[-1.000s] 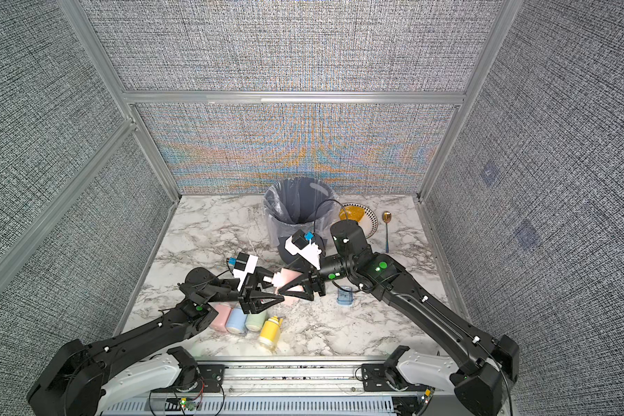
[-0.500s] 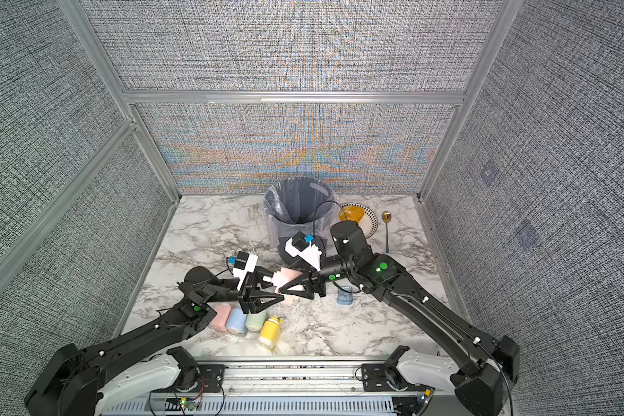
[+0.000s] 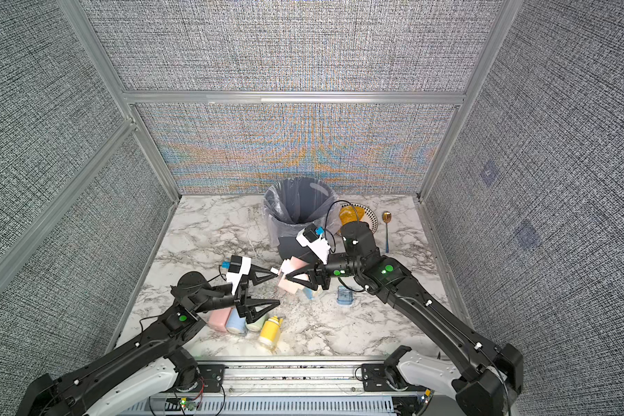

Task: Take out the pencil sharpener tray and clean the shavings
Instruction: Place the pencil sharpener at the center of the board.

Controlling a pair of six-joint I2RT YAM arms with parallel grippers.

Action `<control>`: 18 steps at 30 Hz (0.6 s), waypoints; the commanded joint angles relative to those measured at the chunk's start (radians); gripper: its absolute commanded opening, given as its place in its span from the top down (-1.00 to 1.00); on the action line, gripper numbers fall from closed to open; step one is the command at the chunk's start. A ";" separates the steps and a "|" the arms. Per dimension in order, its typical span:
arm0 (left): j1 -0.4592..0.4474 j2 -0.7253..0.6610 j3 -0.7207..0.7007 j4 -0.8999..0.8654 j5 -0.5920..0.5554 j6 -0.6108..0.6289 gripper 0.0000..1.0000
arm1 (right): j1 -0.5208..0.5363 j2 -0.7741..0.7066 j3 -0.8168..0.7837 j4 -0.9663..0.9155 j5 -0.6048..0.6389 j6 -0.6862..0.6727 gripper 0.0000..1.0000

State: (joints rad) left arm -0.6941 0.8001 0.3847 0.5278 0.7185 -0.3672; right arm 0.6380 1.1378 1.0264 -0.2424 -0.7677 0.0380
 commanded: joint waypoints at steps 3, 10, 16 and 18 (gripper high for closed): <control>0.001 -0.184 -0.047 -0.255 -0.367 -0.041 -1.00 | 0.071 0.054 -0.051 0.151 0.182 0.056 0.37; 0.001 -0.431 -0.088 -0.431 -0.594 -0.115 -1.00 | 0.217 0.234 -0.057 0.242 0.525 0.036 0.38; 0.001 -0.518 -0.101 -0.497 -0.659 -0.141 -1.00 | 0.272 0.415 -0.012 0.303 0.714 0.037 0.38; 0.001 -0.522 -0.101 -0.511 -0.669 -0.143 -1.00 | 0.282 0.456 -0.010 0.335 0.746 0.040 0.38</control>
State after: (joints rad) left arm -0.6941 0.2848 0.2836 0.0620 0.1020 -0.4976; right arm 0.9077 1.5620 1.0077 0.0025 -0.1360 0.0784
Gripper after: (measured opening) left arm 0.999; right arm 0.586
